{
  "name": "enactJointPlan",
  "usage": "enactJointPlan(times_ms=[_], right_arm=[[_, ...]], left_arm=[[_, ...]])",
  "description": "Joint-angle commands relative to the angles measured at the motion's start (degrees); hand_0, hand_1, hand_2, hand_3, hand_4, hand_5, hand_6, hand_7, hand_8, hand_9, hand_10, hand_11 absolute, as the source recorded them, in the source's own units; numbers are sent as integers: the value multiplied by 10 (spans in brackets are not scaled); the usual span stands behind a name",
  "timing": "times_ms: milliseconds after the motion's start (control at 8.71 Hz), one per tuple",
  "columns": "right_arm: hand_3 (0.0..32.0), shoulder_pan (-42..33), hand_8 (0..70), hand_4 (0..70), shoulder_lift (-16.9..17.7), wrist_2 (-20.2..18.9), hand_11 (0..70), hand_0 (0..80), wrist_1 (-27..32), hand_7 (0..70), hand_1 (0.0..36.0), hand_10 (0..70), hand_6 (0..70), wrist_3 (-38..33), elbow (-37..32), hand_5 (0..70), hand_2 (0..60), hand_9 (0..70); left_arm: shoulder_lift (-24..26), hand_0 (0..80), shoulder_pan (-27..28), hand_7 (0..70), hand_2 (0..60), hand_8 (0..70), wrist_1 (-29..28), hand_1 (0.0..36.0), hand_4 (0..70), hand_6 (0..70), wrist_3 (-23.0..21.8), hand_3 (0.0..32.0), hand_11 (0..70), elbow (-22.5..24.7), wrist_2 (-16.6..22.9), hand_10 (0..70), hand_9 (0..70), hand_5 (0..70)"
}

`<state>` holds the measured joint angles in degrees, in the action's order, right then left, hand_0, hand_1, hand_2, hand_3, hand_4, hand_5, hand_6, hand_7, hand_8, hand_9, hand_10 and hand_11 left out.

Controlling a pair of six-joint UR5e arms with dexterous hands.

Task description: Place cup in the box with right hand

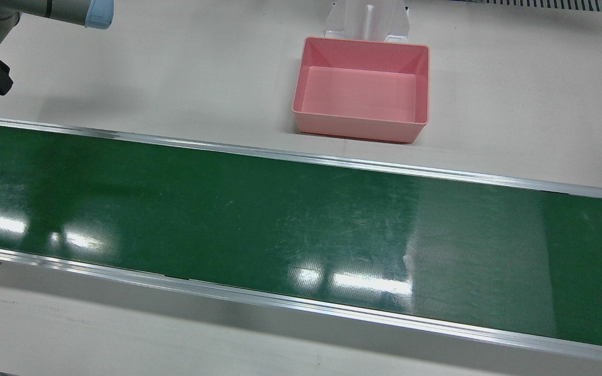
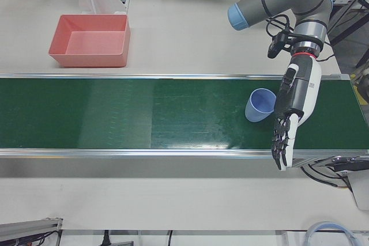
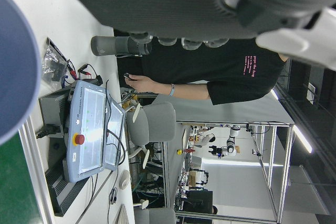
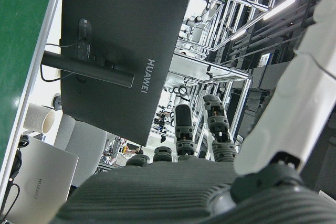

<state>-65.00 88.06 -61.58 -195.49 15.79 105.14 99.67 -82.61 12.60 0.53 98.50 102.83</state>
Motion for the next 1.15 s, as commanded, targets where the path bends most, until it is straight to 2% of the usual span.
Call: enactJointPlan(times_ms=[0, 230, 345, 459, 574, 804, 919, 1034], right_arm=[[0, 15, 3, 82, -16, 2, 0, 458, 2, 328, 50, 0, 66, -1, -12, 22, 20, 62], [0, 25, 4, 78, -16, 3, 0, 479, 5, 342, 71, 0, 70, -2, -12, 28, 20, 64], [0, 31, 4, 127, -15, 4, 0, 488, 10, 340, 28, 0, 70, -2, -12, 26, 0, 69], [0, 33, 3, 77, -14, 4, 0, 466, 11, 328, 61, 0, 68, -2, -12, 25, 26, 69], [0, 34, 3, 102, -12, 4, 0, 474, 10, 324, 45, 0, 67, -3, -12, 25, 14, 70], [0, 39, 3, 88, -10, 4, 0, 471, 11, 314, 59, 0, 66, -7, -19, 27, 26, 69], [0, 40, 3, 112, -10, 4, 0, 478, 11, 313, 41, 0, 66, -8, -19, 26, 8, 70], [0, 42, 4, 77, -10, 4, 0, 464, 11, 312, 67, 0, 66, -8, -19, 26, 38, 71]], left_arm=[[0, 0, 0, 0, 0, 0, 1, 0, 0, 0, 0, 0, 0, 0, 0, 0, 0, 0], [0, 0, 0, 0, 0, 0, 0, 0, 0, 0, 0, 0, 0, 0, 0, 0, 0, 0], [0, 0, 0, 0, 0, 0, 0, 0, 0, 0, 0, 0, 0, 0, 0, 0, 0, 0], [0, 0, 0, 0, 0, 0, 0, 0, 0, 0, 0, 0, 0, -1, 0, 0, 0, 0], [0, 0, 0, 0, 0, 0, 0, 0, 0, 0, 0, 0, 0, -1, 0, 0, 0, 0], [0, 0, 0, 0, 0, 0, 0, 0, 0, 0, 0, 0, 0, -1, 0, 0, 0, 0], [0, 0, 0, 0, 0, 0, 0, 0, 0, 0, 0, 0, 0, -1, 0, 0, 0, 0], [0, 0, 1, 0, 0, 0, 0, 0, 0, 0, 0, 0, 0, 0, 0, 0, 0, 0]])
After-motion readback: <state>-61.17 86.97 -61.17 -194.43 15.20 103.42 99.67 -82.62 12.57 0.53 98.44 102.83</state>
